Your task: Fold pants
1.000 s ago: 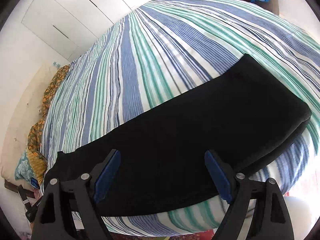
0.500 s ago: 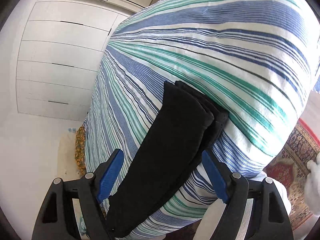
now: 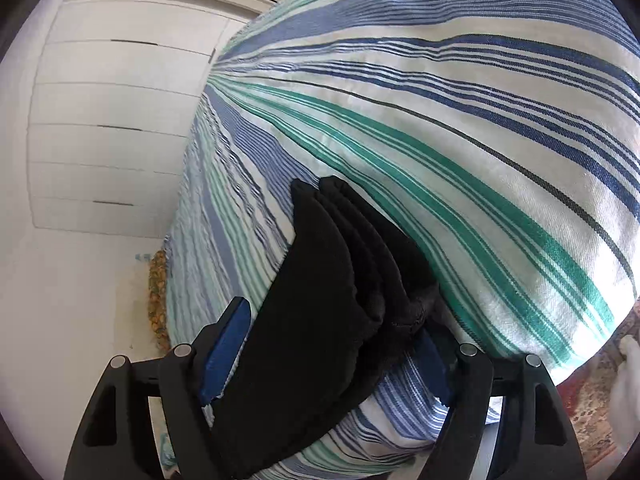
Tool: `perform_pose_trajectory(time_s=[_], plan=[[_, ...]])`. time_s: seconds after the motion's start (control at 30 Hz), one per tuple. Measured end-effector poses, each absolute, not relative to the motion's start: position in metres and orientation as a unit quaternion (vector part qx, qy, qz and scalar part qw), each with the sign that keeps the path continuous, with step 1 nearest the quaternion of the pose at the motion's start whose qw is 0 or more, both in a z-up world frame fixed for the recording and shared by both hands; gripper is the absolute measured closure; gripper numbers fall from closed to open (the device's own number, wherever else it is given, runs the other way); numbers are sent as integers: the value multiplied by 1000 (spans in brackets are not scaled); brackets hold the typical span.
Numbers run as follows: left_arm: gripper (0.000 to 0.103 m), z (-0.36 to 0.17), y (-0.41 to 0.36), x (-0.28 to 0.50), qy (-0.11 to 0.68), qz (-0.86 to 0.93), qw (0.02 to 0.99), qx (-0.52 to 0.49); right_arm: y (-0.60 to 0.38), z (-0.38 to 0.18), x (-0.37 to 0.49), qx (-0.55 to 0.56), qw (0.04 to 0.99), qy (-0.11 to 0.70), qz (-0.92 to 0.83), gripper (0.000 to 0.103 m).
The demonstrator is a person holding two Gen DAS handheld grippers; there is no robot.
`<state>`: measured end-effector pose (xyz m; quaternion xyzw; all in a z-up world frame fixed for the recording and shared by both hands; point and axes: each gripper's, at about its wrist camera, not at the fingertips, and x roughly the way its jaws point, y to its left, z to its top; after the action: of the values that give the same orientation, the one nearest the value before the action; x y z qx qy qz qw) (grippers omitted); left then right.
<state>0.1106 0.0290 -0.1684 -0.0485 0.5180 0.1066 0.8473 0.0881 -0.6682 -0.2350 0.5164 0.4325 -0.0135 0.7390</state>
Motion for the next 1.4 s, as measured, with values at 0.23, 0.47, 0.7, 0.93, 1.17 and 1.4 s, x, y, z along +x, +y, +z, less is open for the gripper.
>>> perform_pose_trajectory(time_s=[0.23, 0.47, 0.7, 0.93, 1.17, 1.4], plan=[[28, -167, 24, 108, 515, 104, 850, -40, -667, -244, 110, 475, 744, 470, -5, 91], [28, -168, 31, 106, 508, 96, 854, -62, -637, -193, 95, 516, 762, 375, 110, 93], [28, -175, 39, 102, 505, 84, 855, -88, -502, -123, 117, 510, 747, 346, 250, 92], [28, -172, 58, 90, 490, 74, 859, -128, -283, -147, 148, 430, 761, 384, 298, 92], [27, -165, 78, 82, 470, 50, 860, -194, -128, -205, 139, 199, 770, 490, 356, 57], [50, -149, 34, 98, 458, -77, 866, -184, -215, -146, 55, 75, 882, 357, 299, 12]])
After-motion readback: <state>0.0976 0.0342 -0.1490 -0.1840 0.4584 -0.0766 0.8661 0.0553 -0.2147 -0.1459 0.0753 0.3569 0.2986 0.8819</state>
